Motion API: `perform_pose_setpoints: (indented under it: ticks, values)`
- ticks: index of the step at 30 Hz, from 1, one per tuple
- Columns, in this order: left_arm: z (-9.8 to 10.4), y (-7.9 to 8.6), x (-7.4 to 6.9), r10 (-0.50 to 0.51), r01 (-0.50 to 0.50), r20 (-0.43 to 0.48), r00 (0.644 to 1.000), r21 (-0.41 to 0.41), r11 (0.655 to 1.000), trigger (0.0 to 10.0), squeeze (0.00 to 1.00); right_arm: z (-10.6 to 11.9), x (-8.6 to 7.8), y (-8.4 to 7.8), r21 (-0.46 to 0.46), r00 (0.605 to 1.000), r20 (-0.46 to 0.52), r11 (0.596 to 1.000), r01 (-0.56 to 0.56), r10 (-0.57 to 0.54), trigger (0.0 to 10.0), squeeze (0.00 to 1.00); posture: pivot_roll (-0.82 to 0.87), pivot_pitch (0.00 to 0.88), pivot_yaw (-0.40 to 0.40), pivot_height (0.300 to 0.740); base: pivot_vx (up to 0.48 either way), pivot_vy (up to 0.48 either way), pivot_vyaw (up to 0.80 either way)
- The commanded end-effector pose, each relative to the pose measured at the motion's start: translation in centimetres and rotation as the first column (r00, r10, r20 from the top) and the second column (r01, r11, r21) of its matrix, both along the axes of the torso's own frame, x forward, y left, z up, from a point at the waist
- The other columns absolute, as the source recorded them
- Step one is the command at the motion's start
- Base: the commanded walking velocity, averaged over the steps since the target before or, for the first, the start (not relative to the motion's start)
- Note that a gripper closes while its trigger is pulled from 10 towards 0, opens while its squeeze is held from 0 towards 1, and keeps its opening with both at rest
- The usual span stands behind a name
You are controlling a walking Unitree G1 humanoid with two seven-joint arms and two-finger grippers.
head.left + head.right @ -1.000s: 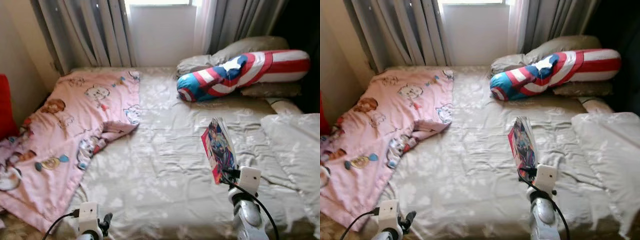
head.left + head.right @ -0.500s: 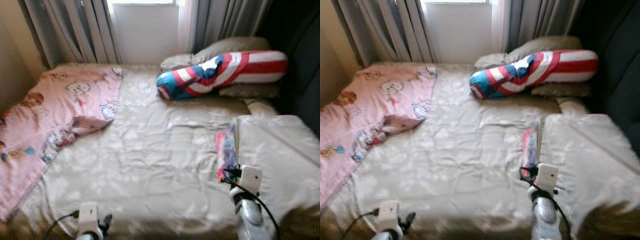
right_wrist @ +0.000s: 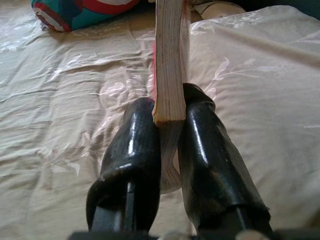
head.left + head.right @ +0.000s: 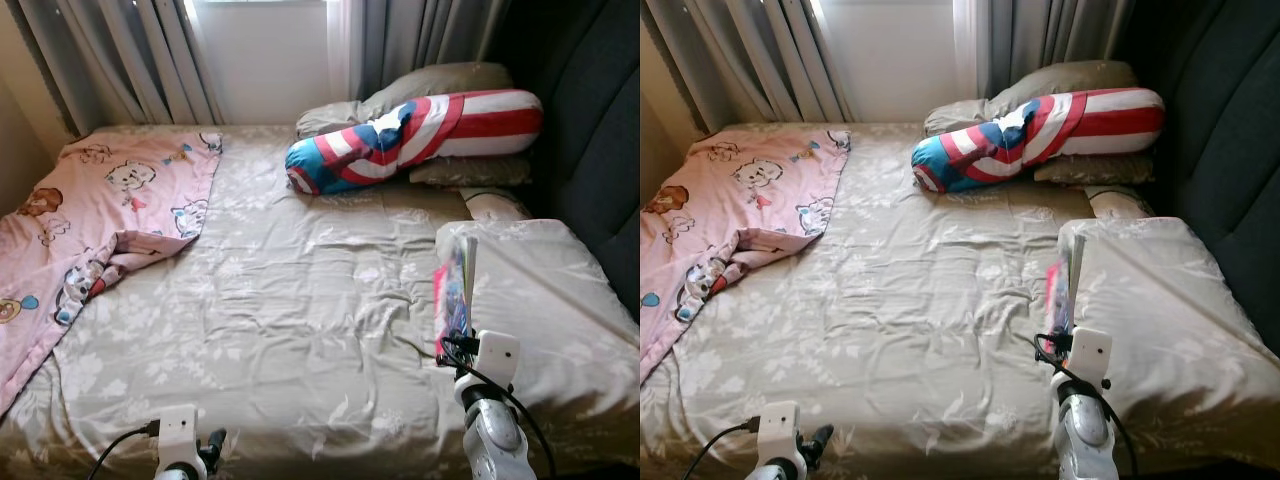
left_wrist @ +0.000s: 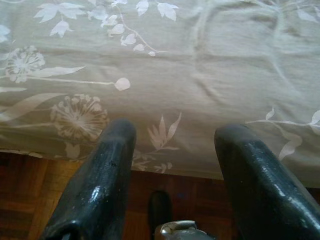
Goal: Clean up the room
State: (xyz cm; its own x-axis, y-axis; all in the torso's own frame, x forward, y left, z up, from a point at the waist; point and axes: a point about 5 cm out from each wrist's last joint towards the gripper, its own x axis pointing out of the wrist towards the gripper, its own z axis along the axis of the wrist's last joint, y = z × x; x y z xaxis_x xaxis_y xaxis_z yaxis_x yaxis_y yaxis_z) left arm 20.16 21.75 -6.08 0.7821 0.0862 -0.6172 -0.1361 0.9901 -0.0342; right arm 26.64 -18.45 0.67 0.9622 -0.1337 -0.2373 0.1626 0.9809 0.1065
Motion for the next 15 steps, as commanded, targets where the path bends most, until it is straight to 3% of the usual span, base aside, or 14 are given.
perform_pose_setpoints:
  ticks: [1,15]
  values:
    - [-0.05,0.39,-0.23,-0.008,0.008,-0.011,1.0,0.019,1.0,10.0,0.0,0.82,0.68,0.53,-0.002,0.999,0.039,1.0,-0.027,0.027,10.0,0.0,0.01,0.0,-0.008,0.74,0.0,0.0,0.0]
    - [-0.09,0.57,-0.38,-0.008,0.009,-0.014,1.0,0.024,1.0,10.0,0.0,0.68,0.66,0.87,0.009,0.998,0.031,0.999,-0.046,0.046,10.0,0.0,0.01,0.0,-0.009,0.74,0.0,0.0,0.0]
